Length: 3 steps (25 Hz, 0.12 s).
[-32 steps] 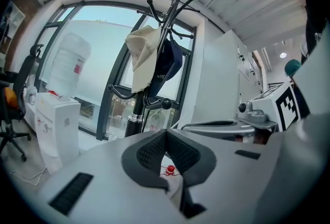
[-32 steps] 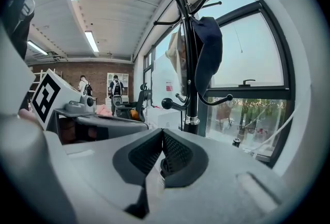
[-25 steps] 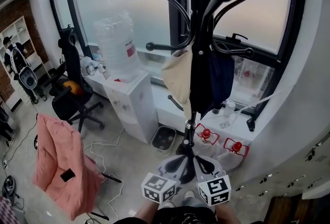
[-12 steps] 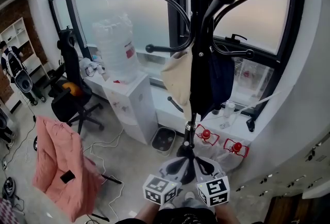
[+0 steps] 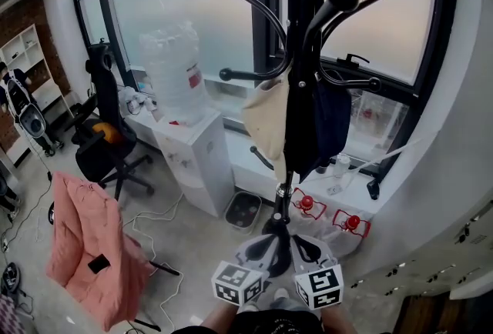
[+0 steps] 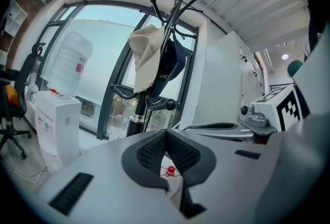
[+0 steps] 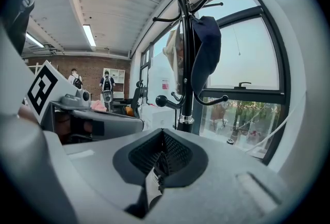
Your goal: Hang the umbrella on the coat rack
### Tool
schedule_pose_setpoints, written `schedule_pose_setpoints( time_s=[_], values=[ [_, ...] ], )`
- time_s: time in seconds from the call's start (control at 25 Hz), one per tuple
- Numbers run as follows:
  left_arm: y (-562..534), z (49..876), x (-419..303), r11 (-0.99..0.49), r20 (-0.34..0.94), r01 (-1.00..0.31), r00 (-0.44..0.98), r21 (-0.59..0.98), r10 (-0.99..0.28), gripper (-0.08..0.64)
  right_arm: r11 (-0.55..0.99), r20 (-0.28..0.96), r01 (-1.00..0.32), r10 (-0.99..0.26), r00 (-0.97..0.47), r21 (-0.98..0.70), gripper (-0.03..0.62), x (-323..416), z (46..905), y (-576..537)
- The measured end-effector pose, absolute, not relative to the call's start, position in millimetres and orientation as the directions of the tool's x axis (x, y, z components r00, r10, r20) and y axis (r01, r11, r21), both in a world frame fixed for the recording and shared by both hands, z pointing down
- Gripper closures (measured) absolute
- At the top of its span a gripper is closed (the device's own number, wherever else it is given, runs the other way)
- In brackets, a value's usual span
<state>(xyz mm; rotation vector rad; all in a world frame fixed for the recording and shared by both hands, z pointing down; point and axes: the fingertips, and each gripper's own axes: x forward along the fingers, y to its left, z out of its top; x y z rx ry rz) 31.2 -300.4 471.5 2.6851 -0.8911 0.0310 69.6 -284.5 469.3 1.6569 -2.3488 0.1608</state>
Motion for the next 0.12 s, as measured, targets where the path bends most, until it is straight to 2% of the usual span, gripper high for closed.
schedule_pose_setpoints(
  time_s=[0.12],
  values=[
    [-300.5, 471.0, 33.6, -0.763, 0.115, -0.581, 0.811, 0.284, -0.574, 0.549, 0.339, 0.275, -0.939, -0.910, -0.310, 0.064, 0.588, 71.7, 469.1, -285.7]
  ],
)
